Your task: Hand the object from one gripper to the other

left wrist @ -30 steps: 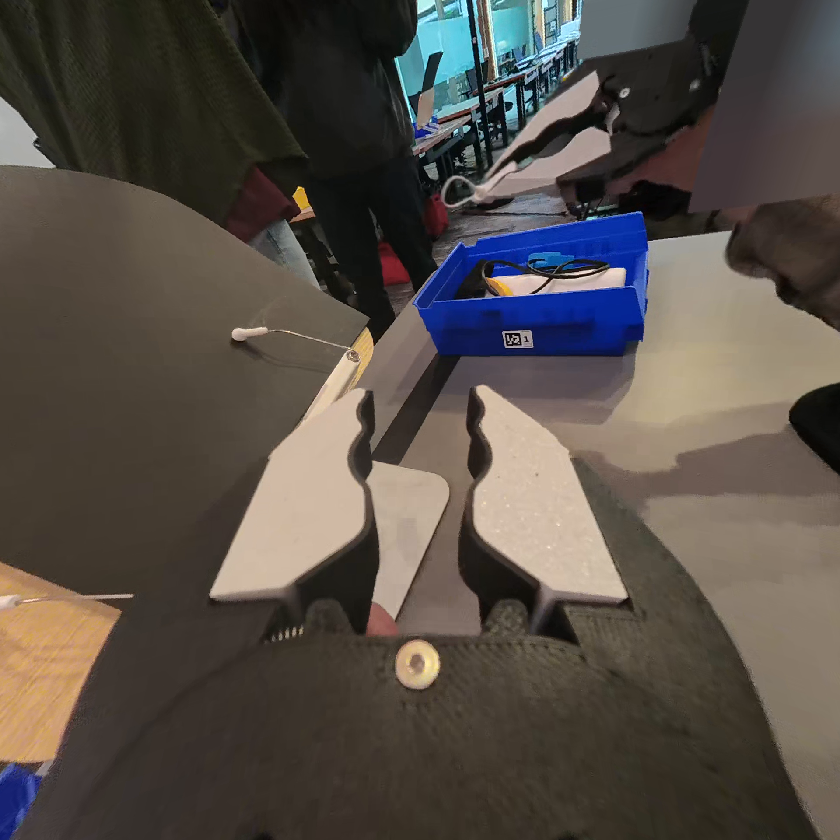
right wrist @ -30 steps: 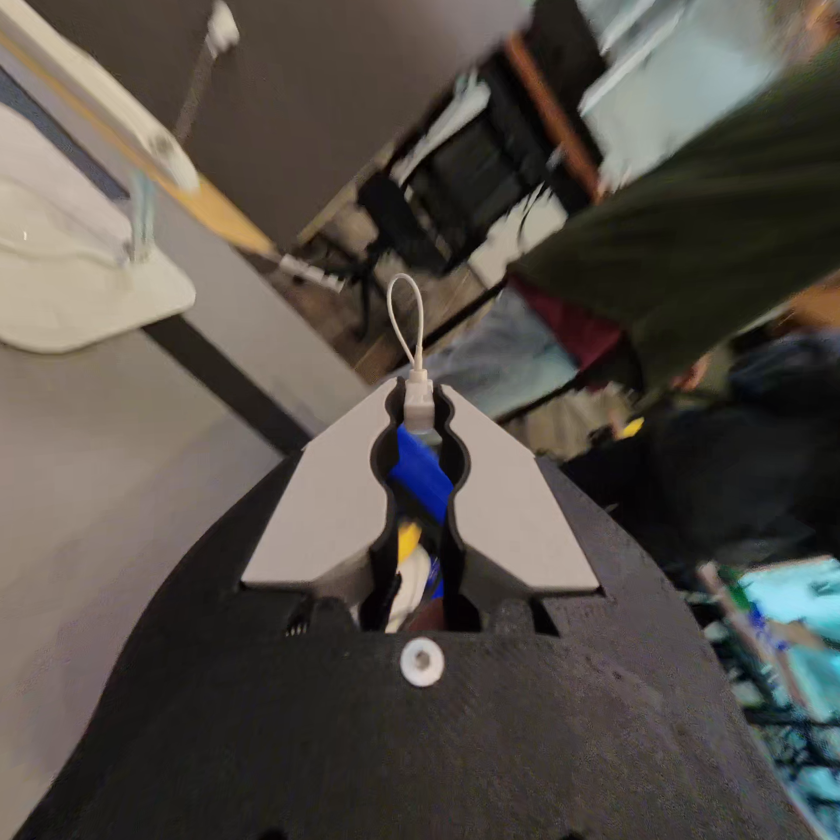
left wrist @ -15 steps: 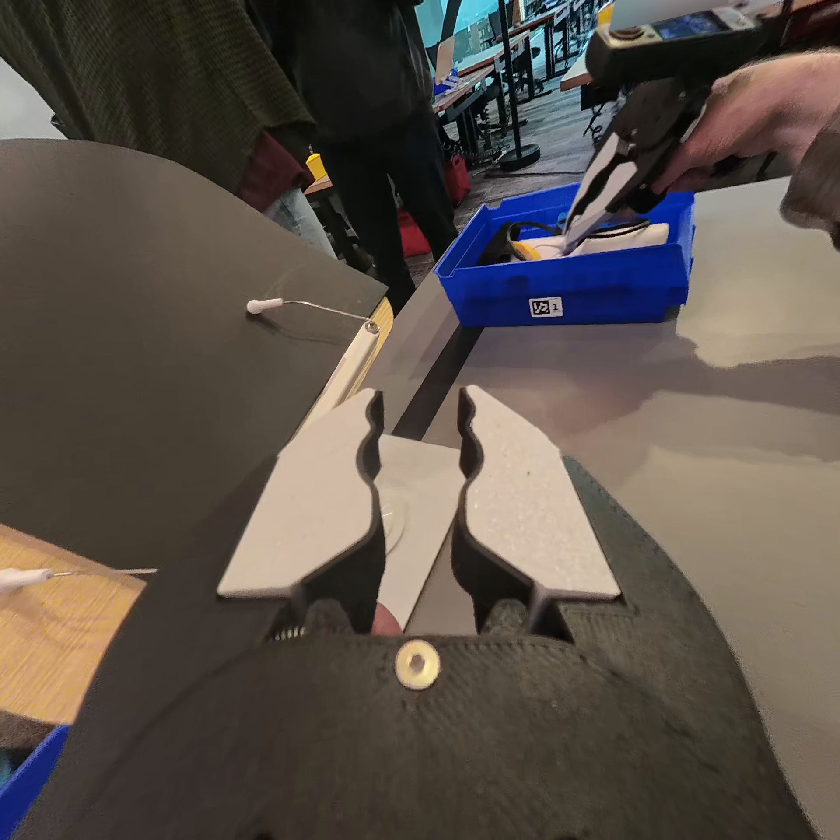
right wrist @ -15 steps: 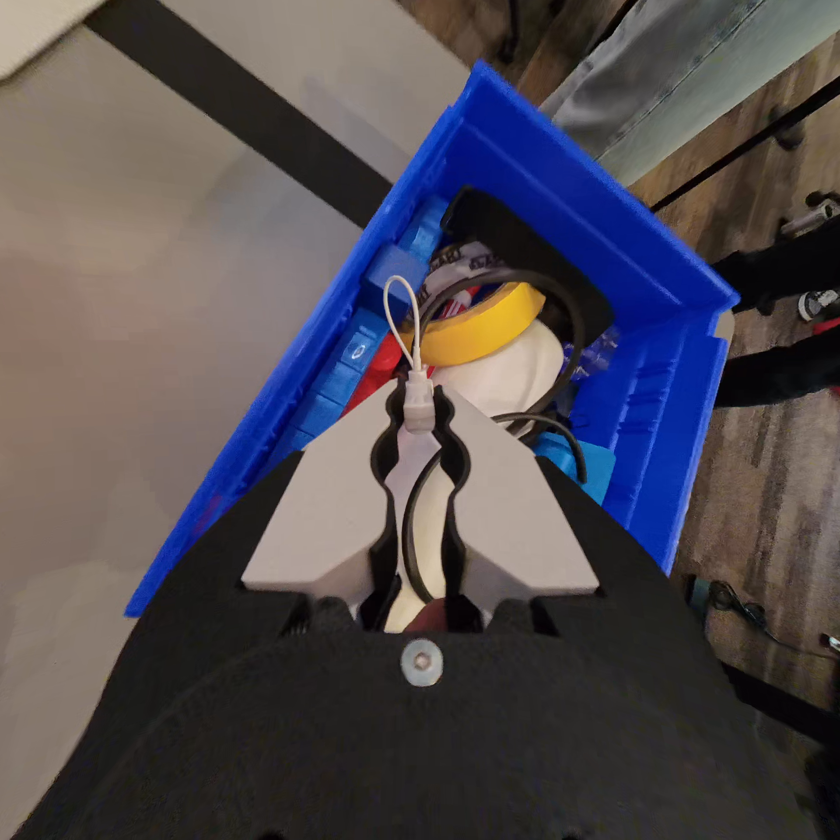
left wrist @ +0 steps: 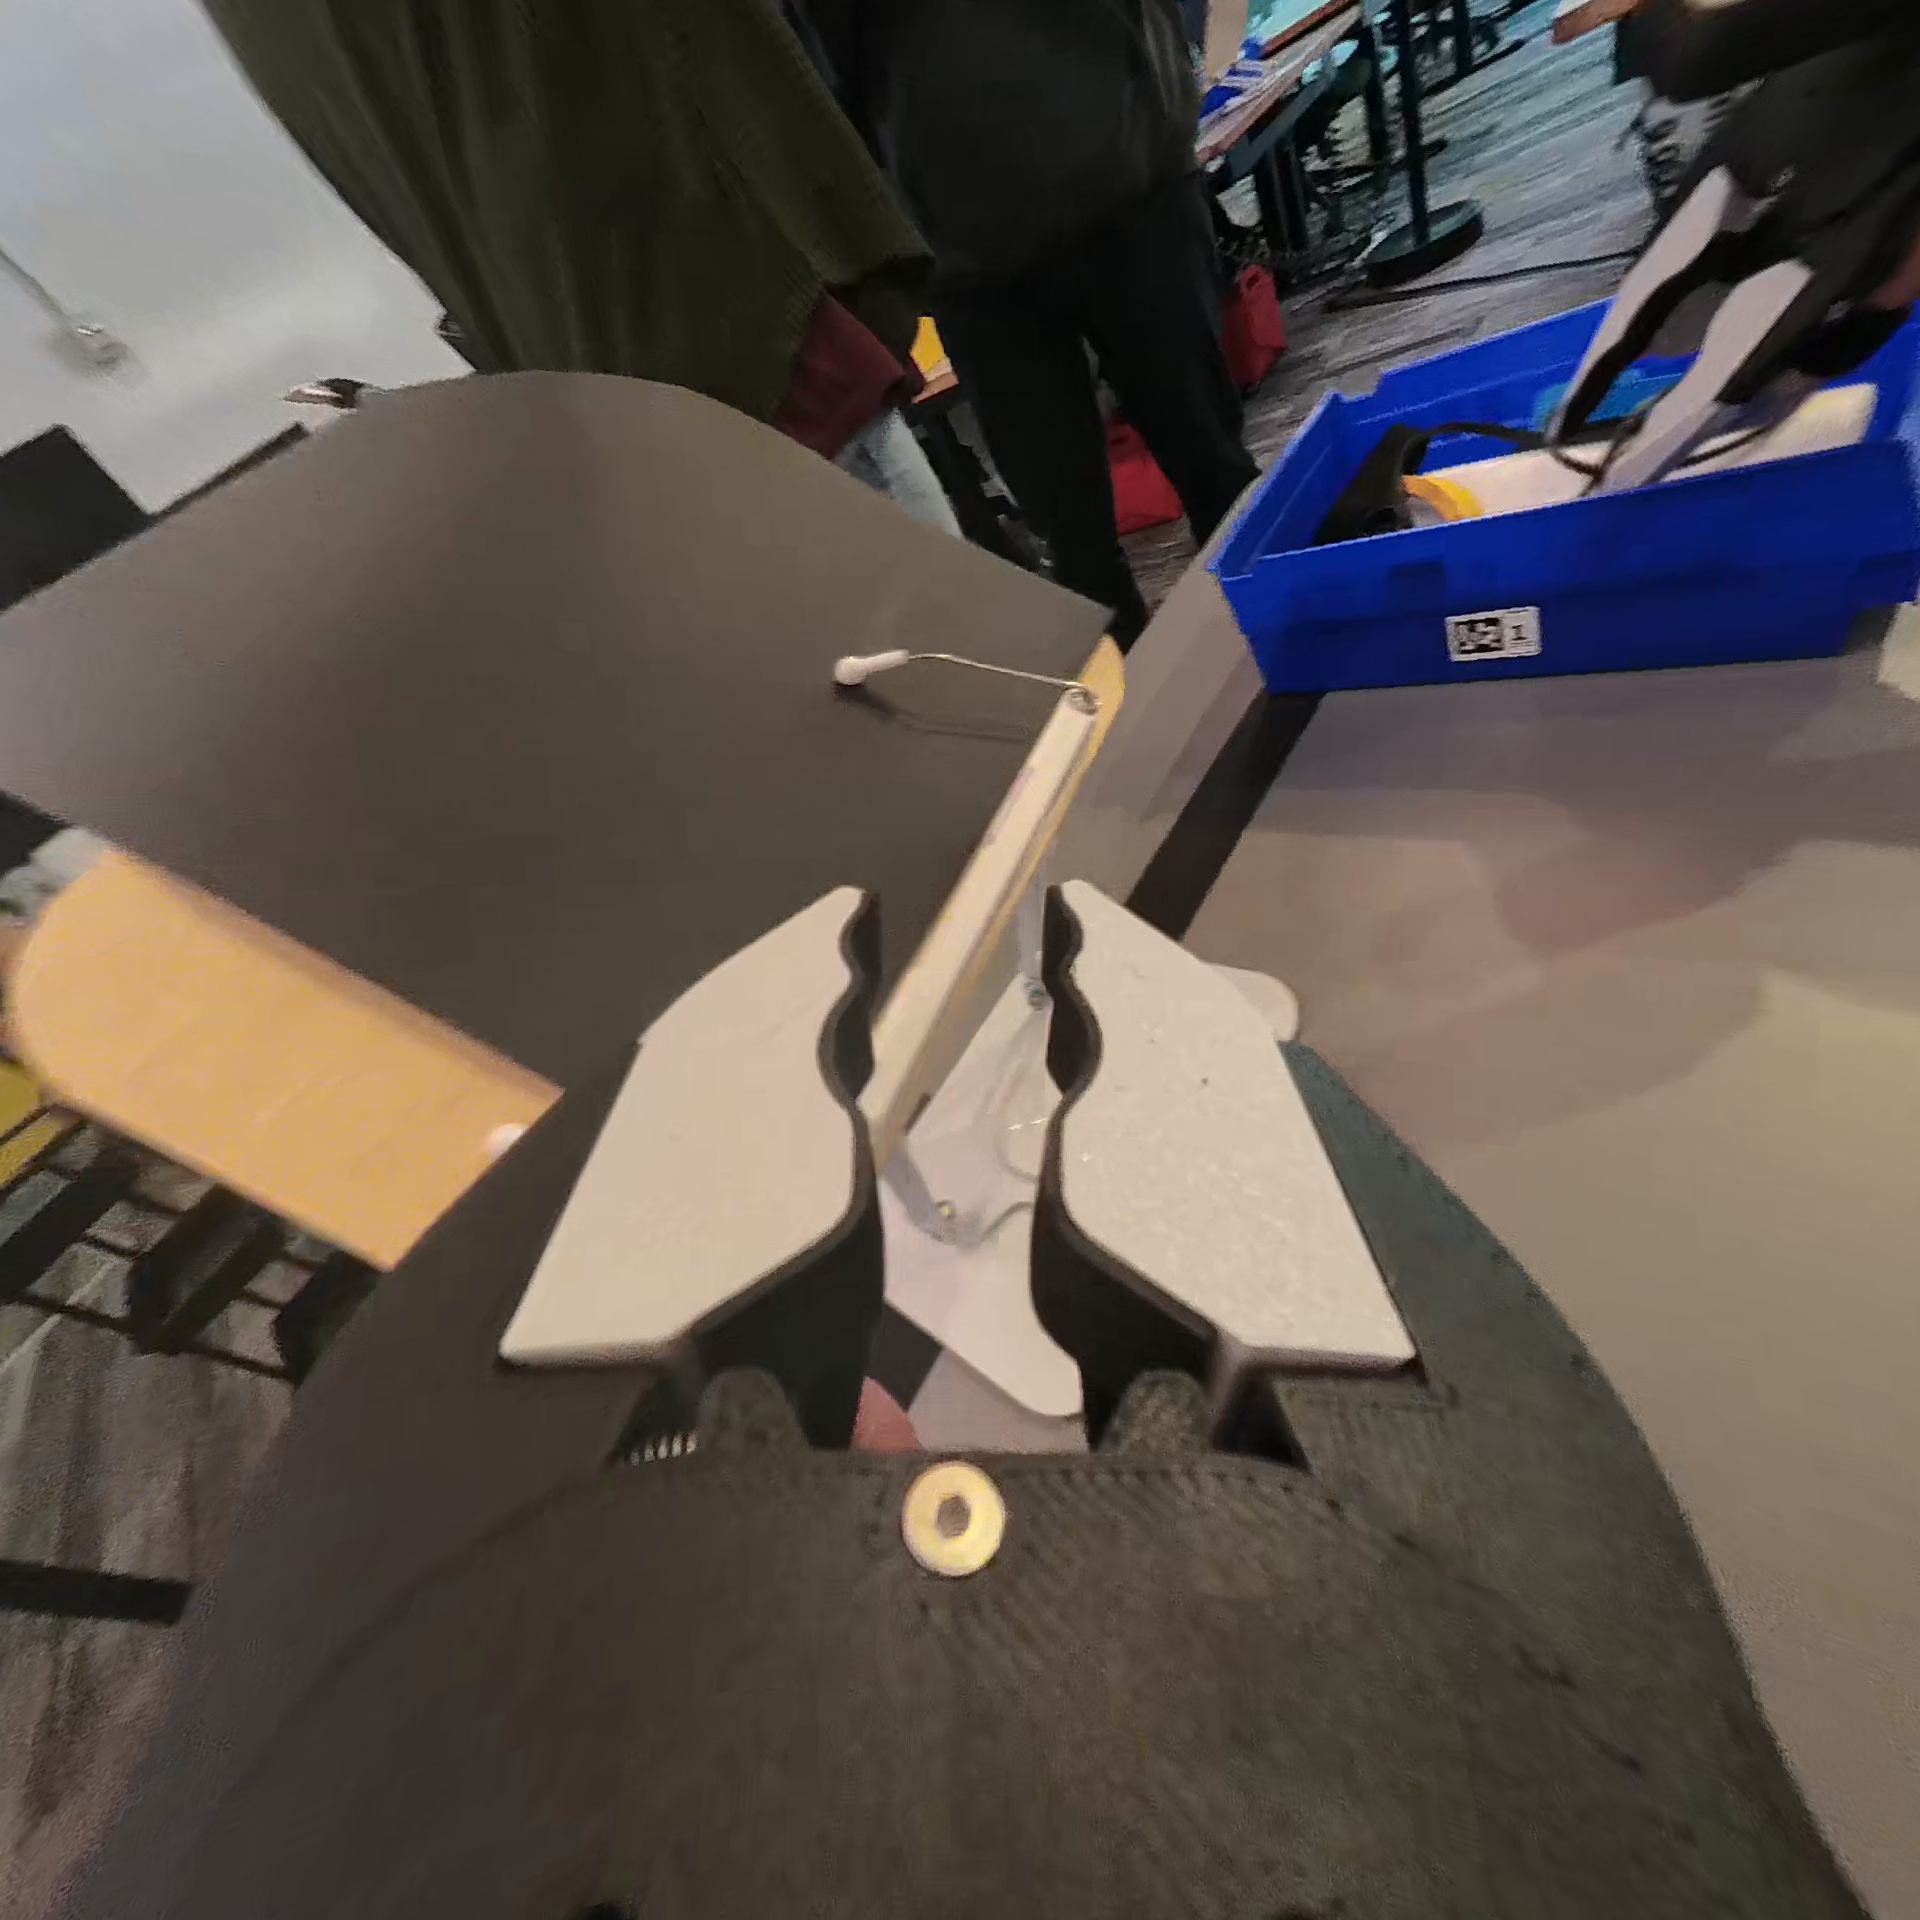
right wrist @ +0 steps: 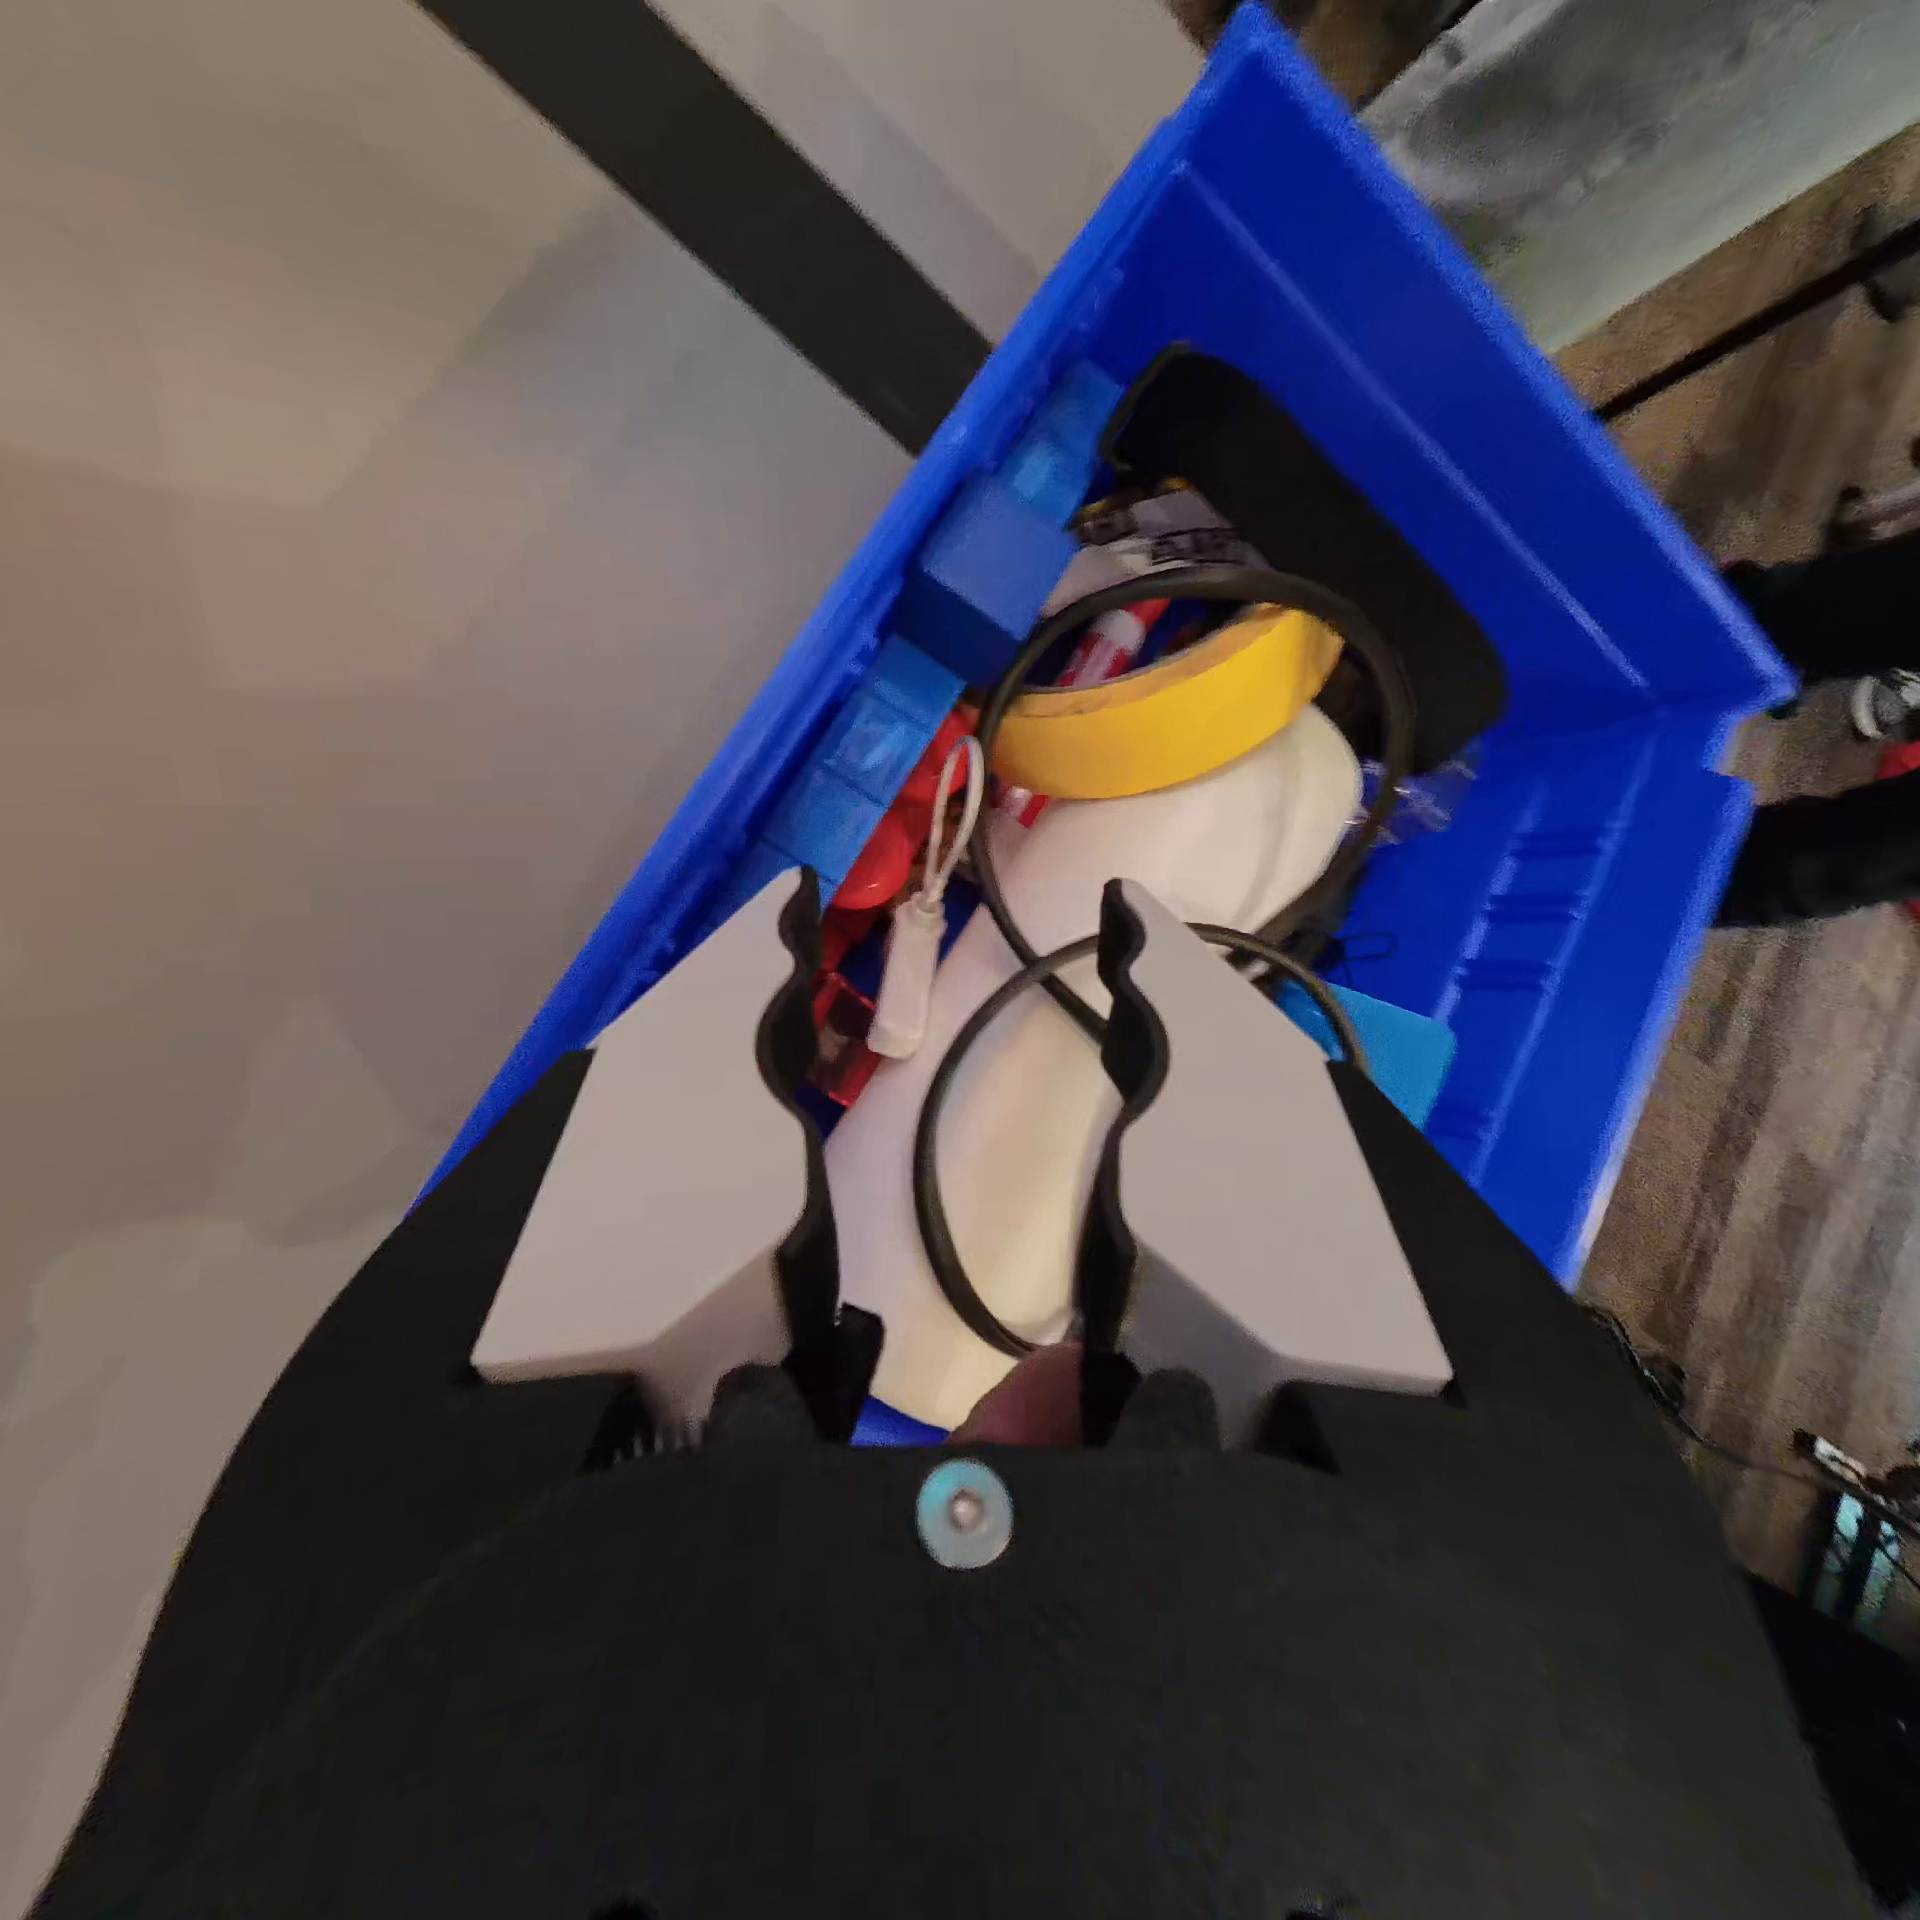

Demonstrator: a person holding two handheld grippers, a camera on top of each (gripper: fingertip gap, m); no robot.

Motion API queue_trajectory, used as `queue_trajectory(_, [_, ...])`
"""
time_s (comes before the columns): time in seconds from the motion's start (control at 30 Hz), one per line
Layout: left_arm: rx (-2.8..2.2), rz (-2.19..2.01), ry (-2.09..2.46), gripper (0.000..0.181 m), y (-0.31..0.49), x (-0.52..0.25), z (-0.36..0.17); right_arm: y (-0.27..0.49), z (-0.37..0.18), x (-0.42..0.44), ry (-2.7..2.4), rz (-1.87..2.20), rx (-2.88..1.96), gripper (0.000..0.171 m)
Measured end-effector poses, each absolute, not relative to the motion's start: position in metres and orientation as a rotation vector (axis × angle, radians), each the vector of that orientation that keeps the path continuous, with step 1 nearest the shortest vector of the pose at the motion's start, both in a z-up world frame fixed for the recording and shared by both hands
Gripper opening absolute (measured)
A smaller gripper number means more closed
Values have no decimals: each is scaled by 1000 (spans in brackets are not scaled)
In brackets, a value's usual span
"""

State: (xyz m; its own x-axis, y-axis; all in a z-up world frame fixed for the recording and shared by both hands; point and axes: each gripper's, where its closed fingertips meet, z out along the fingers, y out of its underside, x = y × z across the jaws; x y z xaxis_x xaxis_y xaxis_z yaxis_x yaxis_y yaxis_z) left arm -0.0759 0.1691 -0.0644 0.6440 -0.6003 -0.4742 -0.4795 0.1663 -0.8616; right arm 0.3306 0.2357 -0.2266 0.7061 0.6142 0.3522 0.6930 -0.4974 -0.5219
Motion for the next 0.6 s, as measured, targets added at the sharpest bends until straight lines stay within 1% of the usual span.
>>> queue_trajectory(0.13, [-1484, 61, 877, 31, 177, -123, -45, 239, -192, 324, -942, -185, -2147, 44])
queue_trajectory(0.23, [-1589, 206, 848, 43, 179, -172, -43, 239, -167, 309, -948, -187, -2046, 37])
queue_trajectory(0.33, [-1665, 337, 745, 41, 182, -231, -39, 237, -146, 284, -971, -168, -1944, 25])
queue_trajectory(0.4, [-1749, 351, 679, 41, 184, -266, -48, 234, -138, 268, -1004, -163, -1907, 19])
queue_trajectory(0.43, [-1778, 350, 664, 41, 186, -279, -53, 232, -139, 264, -1021, -183, -1912, 13])
queue_trajectory(0.5, [-1833, 367, 658, 35, 190, -303, -68, 231, -140, 256, -1052, -212, -1916, 6])
queue_trajectory(0.53, [-1873, 392, 657, 35, 192, -315, -78, 228, -143, 249, -1083, -189, -1921, 1])
queue_trajectory(0.6, [-1946, 413, 665, 35, 199, -331, -100, 225, -146, 238, -1119, -161, -1914, 1])
